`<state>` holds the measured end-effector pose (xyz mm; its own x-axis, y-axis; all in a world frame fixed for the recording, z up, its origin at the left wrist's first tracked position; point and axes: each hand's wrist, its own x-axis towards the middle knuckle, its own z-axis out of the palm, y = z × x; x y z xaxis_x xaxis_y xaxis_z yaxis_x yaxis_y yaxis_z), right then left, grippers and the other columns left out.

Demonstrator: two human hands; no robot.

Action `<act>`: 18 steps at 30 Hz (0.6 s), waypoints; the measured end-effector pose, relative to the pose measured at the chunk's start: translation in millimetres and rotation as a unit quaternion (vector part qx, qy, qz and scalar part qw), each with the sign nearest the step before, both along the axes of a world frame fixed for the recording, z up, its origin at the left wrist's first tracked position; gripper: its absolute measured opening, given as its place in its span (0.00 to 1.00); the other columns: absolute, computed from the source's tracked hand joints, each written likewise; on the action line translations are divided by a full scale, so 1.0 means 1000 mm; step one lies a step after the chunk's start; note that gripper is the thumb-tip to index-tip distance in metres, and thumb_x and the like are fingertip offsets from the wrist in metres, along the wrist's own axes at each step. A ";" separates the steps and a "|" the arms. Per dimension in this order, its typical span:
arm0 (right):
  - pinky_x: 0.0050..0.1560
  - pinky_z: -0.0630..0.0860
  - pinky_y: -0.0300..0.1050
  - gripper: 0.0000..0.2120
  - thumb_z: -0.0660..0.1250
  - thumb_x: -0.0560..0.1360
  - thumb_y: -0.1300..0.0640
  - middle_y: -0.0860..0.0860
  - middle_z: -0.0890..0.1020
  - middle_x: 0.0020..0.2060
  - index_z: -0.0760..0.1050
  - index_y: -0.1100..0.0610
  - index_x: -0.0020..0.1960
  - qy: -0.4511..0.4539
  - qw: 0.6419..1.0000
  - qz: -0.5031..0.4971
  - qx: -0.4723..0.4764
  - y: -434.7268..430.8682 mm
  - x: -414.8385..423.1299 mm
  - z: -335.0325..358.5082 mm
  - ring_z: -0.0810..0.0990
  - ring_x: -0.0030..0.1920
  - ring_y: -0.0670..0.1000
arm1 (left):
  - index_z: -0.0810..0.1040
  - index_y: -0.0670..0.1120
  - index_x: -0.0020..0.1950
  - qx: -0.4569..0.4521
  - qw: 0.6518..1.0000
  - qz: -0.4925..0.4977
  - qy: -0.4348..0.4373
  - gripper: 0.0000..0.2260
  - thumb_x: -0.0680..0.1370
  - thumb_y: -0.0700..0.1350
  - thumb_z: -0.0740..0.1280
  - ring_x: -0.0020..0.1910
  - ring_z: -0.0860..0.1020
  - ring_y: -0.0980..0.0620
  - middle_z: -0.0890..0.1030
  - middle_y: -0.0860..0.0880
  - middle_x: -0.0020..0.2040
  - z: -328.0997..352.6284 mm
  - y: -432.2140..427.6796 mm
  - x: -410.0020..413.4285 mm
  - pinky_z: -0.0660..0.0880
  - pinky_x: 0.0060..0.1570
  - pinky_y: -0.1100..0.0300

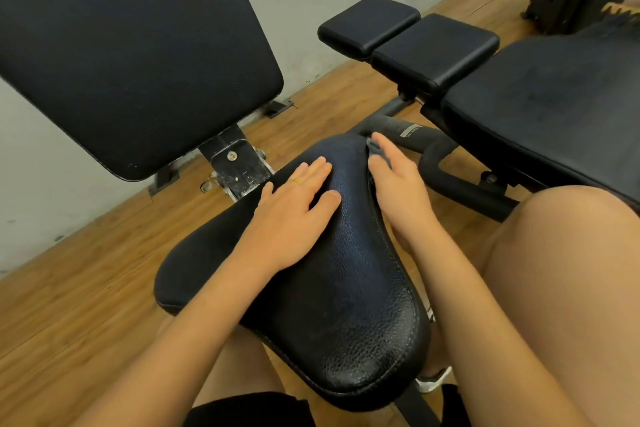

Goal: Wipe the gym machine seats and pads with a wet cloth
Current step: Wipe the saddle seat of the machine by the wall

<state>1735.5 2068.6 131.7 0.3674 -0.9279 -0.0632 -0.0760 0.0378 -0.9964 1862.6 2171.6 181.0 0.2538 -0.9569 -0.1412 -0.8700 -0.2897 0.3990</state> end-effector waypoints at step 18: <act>0.75 0.62 0.51 0.25 0.58 0.80 0.53 0.44 0.68 0.74 0.64 0.46 0.76 -0.015 0.999 0.043 0.024 0.003 -0.004 -0.006 0.66 0.72 0.43 | 0.54 0.56 0.81 -0.004 1.000 -0.003 0.005 0.25 0.84 0.57 0.52 0.79 0.48 0.60 0.52 0.60 0.81 -0.002 -0.001 0.003 0.45 0.78 0.42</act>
